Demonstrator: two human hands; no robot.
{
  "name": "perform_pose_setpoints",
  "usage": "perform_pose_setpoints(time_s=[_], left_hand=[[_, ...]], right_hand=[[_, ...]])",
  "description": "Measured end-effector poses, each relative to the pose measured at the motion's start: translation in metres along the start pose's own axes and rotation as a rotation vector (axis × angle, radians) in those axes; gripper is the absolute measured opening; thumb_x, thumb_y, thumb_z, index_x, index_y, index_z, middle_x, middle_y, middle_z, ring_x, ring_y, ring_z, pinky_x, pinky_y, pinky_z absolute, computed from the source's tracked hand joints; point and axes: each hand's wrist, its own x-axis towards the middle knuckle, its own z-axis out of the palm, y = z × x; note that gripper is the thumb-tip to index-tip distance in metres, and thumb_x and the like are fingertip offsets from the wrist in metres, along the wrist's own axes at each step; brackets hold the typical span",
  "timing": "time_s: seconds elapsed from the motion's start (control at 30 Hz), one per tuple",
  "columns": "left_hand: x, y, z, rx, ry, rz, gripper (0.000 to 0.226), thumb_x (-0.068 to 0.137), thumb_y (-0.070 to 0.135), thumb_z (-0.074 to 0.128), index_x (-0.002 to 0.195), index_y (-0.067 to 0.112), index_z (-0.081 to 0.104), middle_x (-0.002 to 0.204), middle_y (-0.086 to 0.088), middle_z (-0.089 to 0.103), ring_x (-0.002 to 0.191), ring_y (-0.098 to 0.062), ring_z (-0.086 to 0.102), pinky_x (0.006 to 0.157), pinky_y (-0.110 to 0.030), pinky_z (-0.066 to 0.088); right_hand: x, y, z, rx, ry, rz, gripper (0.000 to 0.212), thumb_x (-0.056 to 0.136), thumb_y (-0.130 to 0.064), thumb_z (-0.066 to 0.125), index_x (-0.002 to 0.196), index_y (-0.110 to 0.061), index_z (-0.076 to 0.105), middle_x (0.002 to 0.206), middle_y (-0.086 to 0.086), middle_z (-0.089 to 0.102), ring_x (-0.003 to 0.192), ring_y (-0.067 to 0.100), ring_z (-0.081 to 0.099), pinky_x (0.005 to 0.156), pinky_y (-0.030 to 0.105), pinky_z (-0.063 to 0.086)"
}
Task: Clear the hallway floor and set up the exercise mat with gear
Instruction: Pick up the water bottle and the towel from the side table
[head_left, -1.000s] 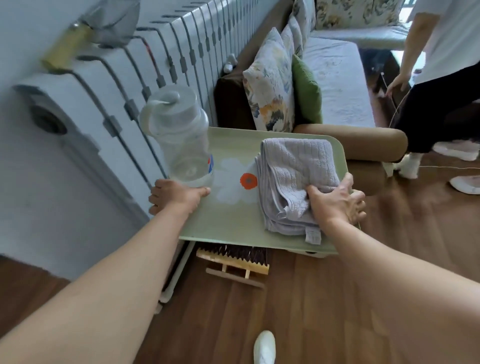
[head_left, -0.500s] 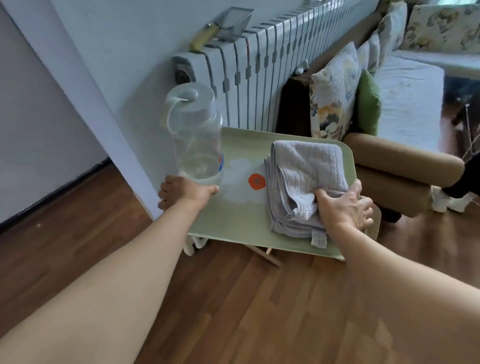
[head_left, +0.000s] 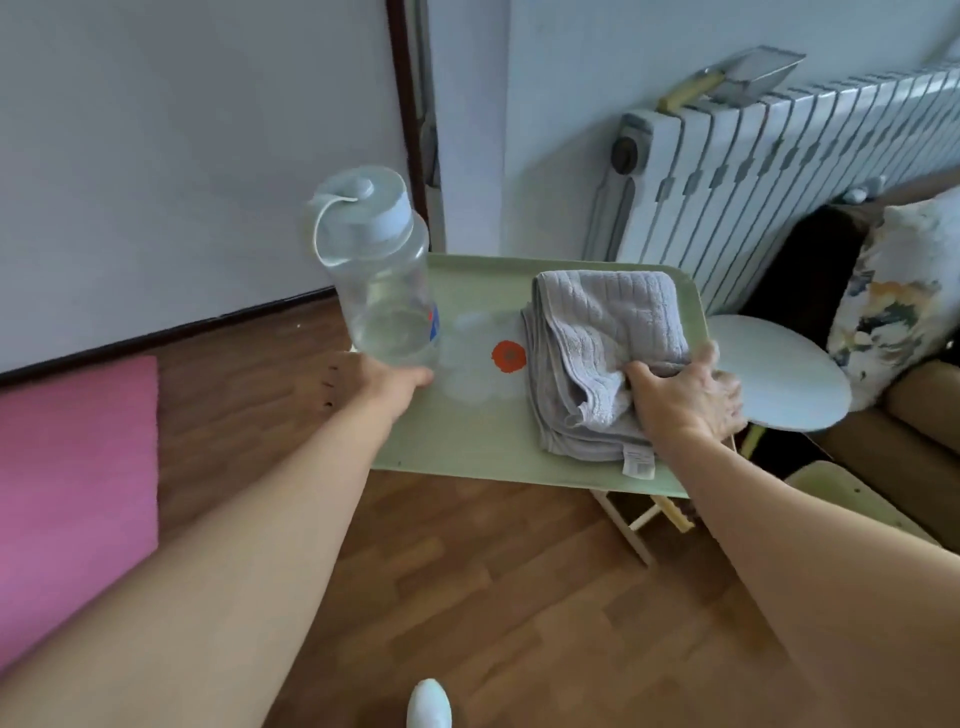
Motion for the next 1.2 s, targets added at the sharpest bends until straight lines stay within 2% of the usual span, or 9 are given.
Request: perform_pose_setpoints(time_s=[0.1,0.2,0.27,0.33,0.4,0.5,0.83,1.0,1.2], left_hand=[[0.024,-0.025,-0.052,0.016,0.111,-0.072,0.1,0.045,0.041,0.087,0.125,0.001,0.043,0.128,-0.015,0.05,0.118,-0.03,0.051,0.1,-0.042,0.042],[0.048,-0.045,-0.096,0.012,0.18,-0.136,0.105,0.038,0.048,0.086,0.125,0.005,0.046,0.126,-0.012,0.053,0.115,-0.03,0.053,0.095,-0.036,0.042],[0.068,-0.059,-0.127,0.037,0.29,-0.2,0.101,0.039,0.048,0.088,0.12,0.004,0.046,0.113,-0.01,0.056,0.101,-0.029,0.056,0.077,-0.028,0.038],[0.097,-0.073,-0.155,0.04,0.377,-0.214,0.077,0.046,0.042,0.089,0.103,0.006,0.051,0.091,-0.007,0.053,0.073,-0.021,0.052,0.061,-0.023,0.034],[0.113,-0.078,-0.167,0.082,0.367,-0.25,0.086,0.045,0.046,0.088,0.11,0.005,0.048,0.107,-0.01,0.054,0.091,-0.026,0.055,0.074,-0.032,0.042],[0.159,-0.09,-0.193,0.149,0.399,-0.342,0.113,0.043,0.052,0.087,0.129,0.0,0.036,0.132,-0.017,0.046,0.122,-0.035,0.043,0.096,-0.044,0.035],[0.307,-0.105,-0.247,0.158,0.437,-0.404,0.113,0.048,0.051,0.086,0.132,-0.002,0.033,0.135,-0.018,0.042,0.125,-0.034,0.04,0.098,-0.04,0.034],[0.397,-0.111,-0.25,0.166,0.426,-0.415,0.108,0.049,0.051,0.085,0.129,-0.001,0.035,0.122,-0.015,0.041,0.122,-0.034,0.038,0.092,-0.04,0.033],[0.503,-0.114,-0.243,0.134,0.432,-0.461,0.118,0.053,0.049,0.084,0.138,-0.004,0.023,0.138,-0.017,0.037,0.129,-0.033,0.034,0.101,-0.043,0.03]], right_hand=[[-0.026,-0.049,0.031,-0.003,-0.079,-0.093,0.085,0.071,-0.058,0.054,0.142,-0.022,0.023,0.128,0.023,0.04,0.122,0.04,0.036,0.104,0.049,0.023],[-0.051,-0.092,0.064,-0.013,-0.147,-0.165,0.083,0.072,-0.058,0.052,0.14,-0.021,0.025,0.128,0.022,0.04,0.122,0.039,0.035,0.104,0.05,0.023],[-0.068,-0.125,0.089,-0.013,-0.186,-0.222,0.082,0.071,-0.058,0.052,0.14,-0.022,0.024,0.127,0.022,0.04,0.122,0.039,0.035,0.105,0.051,0.024],[-0.086,-0.168,0.12,-0.011,-0.234,-0.279,0.081,0.072,-0.058,0.052,0.14,-0.022,0.024,0.126,0.022,0.04,0.12,0.039,0.036,0.103,0.051,0.024],[-0.091,-0.187,0.132,-0.03,-0.232,-0.299,0.079,0.071,-0.057,0.053,0.137,-0.022,0.026,0.124,0.021,0.041,0.117,0.039,0.038,0.102,0.049,0.025],[-0.101,-0.232,0.169,-0.014,-0.245,-0.35,0.076,0.07,-0.056,0.053,0.134,-0.022,0.029,0.122,0.02,0.043,0.116,0.039,0.039,0.101,0.049,0.026],[-0.111,-0.369,0.291,0.041,-0.281,-0.425,0.078,0.067,-0.058,0.056,0.132,-0.022,0.033,0.121,0.022,0.043,0.117,0.042,0.039,0.102,0.051,0.026],[-0.101,-0.435,0.358,0.017,-0.286,-0.424,0.079,0.068,-0.059,0.058,0.133,-0.02,0.034,0.121,0.022,0.045,0.116,0.041,0.041,0.099,0.049,0.027],[-0.077,-0.515,0.442,-0.002,-0.315,-0.447,0.078,0.068,-0.055,0.058,0.133,-0.02,0.035,0.124,0.022,0.044,0.117,0.04,0.039,0.1,0.049,0.026]])
